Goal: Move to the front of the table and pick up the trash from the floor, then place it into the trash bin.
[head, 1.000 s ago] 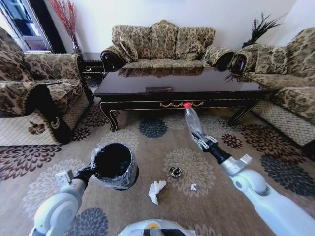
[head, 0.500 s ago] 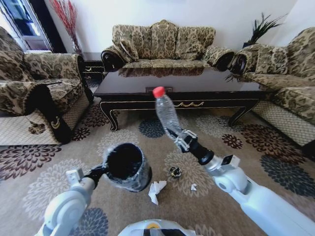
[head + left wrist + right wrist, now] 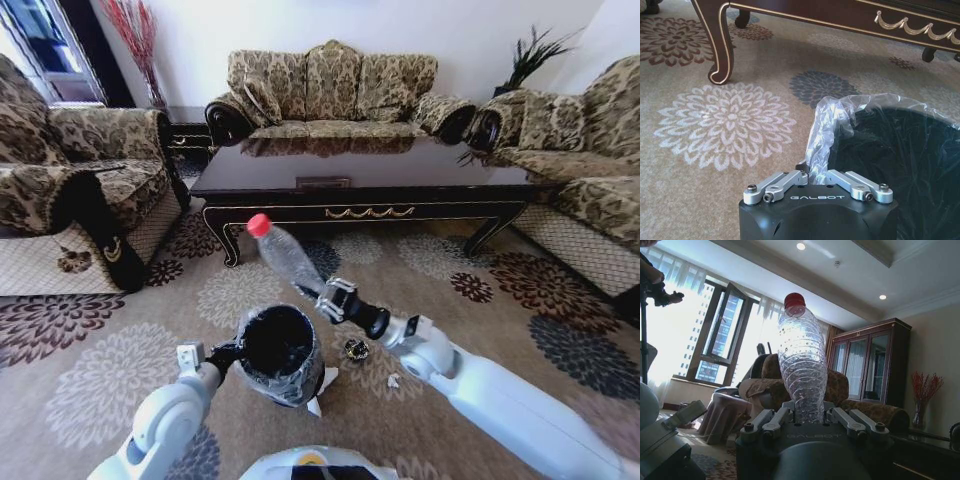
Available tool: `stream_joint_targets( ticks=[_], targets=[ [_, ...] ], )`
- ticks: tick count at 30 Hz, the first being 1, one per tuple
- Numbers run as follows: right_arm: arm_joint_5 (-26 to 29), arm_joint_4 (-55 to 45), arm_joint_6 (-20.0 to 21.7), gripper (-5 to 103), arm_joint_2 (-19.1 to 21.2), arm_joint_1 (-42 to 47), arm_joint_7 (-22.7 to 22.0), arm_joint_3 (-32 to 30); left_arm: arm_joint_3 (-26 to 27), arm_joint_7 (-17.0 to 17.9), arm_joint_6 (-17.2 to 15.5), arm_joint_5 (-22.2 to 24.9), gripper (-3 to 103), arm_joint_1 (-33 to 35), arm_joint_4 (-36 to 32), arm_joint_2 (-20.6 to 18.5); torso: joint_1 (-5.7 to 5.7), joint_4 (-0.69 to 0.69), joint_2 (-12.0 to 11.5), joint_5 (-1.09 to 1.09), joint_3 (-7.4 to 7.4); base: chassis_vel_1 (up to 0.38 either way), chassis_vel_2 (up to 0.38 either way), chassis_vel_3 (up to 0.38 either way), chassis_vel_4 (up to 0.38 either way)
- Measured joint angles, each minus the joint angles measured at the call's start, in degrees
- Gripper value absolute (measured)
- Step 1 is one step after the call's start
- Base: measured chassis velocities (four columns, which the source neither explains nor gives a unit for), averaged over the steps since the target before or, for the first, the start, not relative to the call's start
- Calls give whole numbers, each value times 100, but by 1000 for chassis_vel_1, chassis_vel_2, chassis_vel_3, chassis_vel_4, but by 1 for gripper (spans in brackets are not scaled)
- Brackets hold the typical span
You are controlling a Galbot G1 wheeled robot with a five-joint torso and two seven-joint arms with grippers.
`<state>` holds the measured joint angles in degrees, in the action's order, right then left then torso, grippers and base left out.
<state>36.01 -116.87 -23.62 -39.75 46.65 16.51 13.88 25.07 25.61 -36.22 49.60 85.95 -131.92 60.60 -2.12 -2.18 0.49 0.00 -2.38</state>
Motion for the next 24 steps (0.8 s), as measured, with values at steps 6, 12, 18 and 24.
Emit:
stream_joint_targets(
  ticks=[6,12,18,24],
  targets=[
    [-290,503,32,24,-187,31,205,461,-10,-12,0,98,4,-183,59,44,0,0,0,0,0,0,0,0,0],
    [-373,742,70,24,-327,2,324,619,5,-22,0,182,4,-264,19,44,0,0,0,-1,0,0,0,0,0],
    [-391,820,80,24,-358,10,368,651,36,-31,0,198,4,-271,-2,33,0,0,0,0,1,0,0,0,0],
    [-392,808,80,29,-336,80,367,602,64,-34,0,202,4,-260,-22,25,0,0,0,0,1,0,0,0,0]
  ],
)
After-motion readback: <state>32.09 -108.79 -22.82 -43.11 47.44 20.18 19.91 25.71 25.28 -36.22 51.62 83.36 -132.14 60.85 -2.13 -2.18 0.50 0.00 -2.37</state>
